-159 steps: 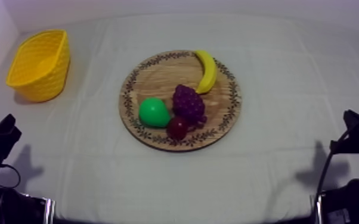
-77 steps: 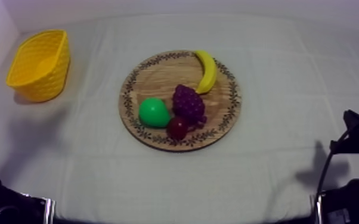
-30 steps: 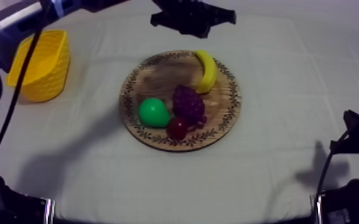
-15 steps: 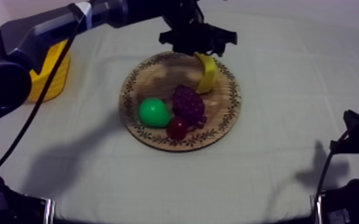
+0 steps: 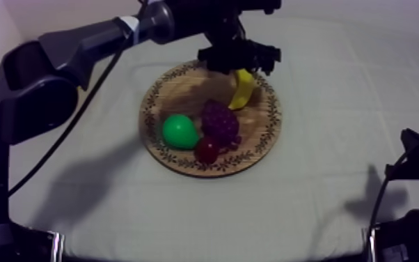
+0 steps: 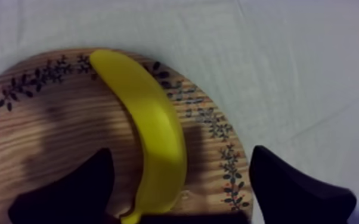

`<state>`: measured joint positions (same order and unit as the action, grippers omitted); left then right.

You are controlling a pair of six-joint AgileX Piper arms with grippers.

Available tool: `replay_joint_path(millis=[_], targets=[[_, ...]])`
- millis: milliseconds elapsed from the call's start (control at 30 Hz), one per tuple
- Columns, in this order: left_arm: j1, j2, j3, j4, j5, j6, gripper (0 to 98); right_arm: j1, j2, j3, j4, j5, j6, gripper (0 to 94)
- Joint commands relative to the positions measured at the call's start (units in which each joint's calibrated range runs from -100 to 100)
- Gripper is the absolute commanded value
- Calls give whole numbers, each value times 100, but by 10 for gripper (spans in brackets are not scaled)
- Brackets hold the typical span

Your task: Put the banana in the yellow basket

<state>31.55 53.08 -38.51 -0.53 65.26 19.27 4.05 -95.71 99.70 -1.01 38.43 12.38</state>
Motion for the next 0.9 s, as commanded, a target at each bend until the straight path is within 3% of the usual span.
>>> replay_joint_path(millis=[0,267,867], targets=[[-1,161,-126,48,-6,-15,804,1,-4,-3,1,4,0,6],[-16,639,-542,228,130,-93,749,1,-4,-3,1,4,0,6],[-69,943,-716,358,314,-23,436,1,-4,-3,1,4,0,6]])
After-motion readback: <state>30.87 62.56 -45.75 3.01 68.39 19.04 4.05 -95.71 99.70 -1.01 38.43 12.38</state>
